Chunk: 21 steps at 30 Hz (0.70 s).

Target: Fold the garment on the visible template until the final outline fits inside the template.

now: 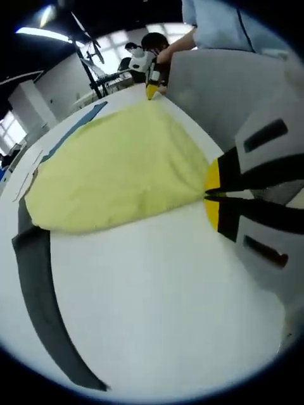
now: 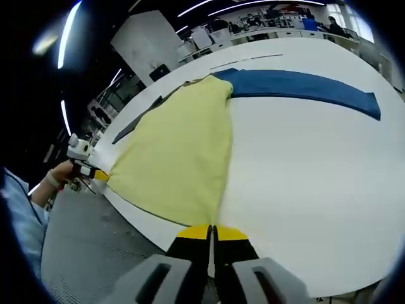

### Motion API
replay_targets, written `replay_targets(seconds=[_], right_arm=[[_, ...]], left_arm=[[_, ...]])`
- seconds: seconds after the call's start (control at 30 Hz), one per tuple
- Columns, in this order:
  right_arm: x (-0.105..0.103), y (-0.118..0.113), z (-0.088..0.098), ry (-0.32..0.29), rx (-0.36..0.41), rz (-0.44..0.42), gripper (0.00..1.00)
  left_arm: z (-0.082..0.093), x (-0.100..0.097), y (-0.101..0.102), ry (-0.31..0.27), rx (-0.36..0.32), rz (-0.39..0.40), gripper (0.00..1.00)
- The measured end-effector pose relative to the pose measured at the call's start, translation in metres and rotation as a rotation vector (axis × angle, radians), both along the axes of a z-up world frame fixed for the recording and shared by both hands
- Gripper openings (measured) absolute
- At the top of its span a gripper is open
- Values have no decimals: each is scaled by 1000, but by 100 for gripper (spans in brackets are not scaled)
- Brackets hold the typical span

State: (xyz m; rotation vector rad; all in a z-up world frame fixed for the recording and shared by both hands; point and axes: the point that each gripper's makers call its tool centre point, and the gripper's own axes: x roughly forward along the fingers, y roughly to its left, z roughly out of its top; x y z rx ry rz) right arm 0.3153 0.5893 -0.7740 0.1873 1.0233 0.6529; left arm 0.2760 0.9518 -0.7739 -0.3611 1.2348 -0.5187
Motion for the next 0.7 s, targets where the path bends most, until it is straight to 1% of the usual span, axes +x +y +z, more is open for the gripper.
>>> replay_targets(seconds=[0.1, 0.23, 0.27, 0.3, 0.4, 0.47, 0.53, 0.57, 0.6, 0.63, 0.67, 0.7], right_arm=[[0, 0, 0, 1, 2, -1, 0], [0, 0, 0, -1, 3, 2, 0], [0, 0, 0, -4, 4, 5, 0], [0, 1, 0, -7, 7, 10, 0], [-1, 2, 2, -16, 17, 20, 0], [0, 4, 7, -42, 36, 25, 3], [0, 5, 13, -52, 58, 23, 9], [4, 5, 17, -81, 69, 21, 14], [6, 4, 20, -100, 71, 20, 22], [8, 4, 22, -114, 72, 19, 29], [11, 4, 25, -143, 72, 23, 36], [13, 3, 27, -153, 69, 18, 45]], left_arm=[[0, 0, 0, -5, 2, -2, 0], [1, -2, -1, -27, 7, 6, 0], [1, -2, -1, -51, 10, -8, 0], [1, -2, -1, -57, 10, -10, 0], [1, -2, -1, -77, -16, 6, 2], [5, 2, -2, -115, -41, 23, 6], [12, 6, 0, -156, -54, 41, 16], [18, 13, -1, -228, -58, 23, 21], [21, 17, 1, -258, -52, 38, 27], [25, 19, 3, -274, -51, 42, 33], [29, 22, 3, -313, -49, 30, 37], [33, 28, 5, -363, -38, 21, 44]])
